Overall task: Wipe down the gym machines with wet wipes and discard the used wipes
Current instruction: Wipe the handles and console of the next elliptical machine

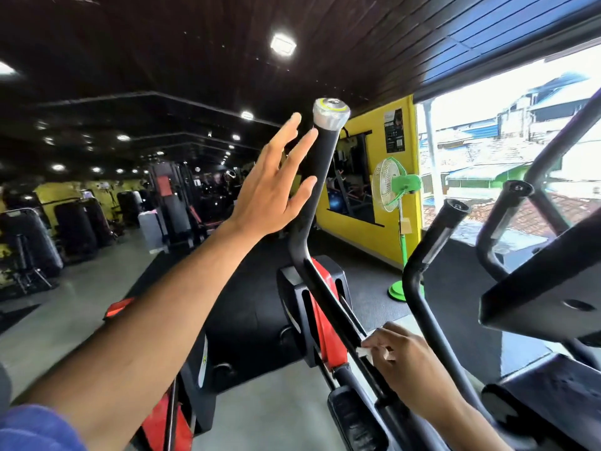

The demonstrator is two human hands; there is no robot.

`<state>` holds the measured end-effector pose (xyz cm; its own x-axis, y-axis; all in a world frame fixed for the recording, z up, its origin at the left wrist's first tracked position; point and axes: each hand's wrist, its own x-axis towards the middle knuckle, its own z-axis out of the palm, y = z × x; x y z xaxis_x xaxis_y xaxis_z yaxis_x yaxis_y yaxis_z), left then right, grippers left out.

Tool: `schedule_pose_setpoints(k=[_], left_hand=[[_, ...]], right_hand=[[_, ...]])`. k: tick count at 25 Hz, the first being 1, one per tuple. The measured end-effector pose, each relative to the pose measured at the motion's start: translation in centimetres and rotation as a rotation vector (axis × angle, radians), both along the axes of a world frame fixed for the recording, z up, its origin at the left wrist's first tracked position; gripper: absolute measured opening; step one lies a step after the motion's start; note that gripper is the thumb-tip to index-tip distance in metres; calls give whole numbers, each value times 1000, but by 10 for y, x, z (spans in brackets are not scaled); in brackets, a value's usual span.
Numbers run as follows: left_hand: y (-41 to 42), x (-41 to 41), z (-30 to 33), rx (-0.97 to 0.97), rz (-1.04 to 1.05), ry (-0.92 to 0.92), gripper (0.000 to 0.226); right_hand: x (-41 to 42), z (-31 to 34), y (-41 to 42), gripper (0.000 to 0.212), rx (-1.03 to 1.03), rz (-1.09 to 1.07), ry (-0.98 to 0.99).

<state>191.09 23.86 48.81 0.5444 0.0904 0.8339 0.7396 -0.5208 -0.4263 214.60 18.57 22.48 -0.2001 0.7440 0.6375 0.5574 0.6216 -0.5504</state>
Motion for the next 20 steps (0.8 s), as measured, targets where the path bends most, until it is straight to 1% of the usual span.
schedule_pose_setpoints(k=[2,4,6,7,9,12,14,16,17,20], left_hand=[[-6,6,27,-20,-29,7,59],[-10,6,37,-49,-64,-22,56],[-11,1,31,-52,-90,-27,55],[-10,-3,26,-44,-96,-16,54],[-10,-9,21,-12,-92,3,53],[-13,-6,45,42,-47,79,52],[-14,3,66,58,-13,219,50],[-13,9,81,52,11,340,50],[-12,9,86,42,12,370,49],[-8,8,89,14,-19,386,47]], right_hand=[[-9,36,0,29,97,28,140],[-13,91,3,24,303,2,274],[-15,157,12,18,531,-38,404],[-17,186,19,15,613,-48,445],[-28,224,32,13,704,-32,469],[-52,234,53,12,792,-9,440],[-63,230,61,12,838,3,485],[-68,222,67,12,832,24,504],[-71,216,69,12,814,30,490],[-85,185,77,15,737,56,441]])
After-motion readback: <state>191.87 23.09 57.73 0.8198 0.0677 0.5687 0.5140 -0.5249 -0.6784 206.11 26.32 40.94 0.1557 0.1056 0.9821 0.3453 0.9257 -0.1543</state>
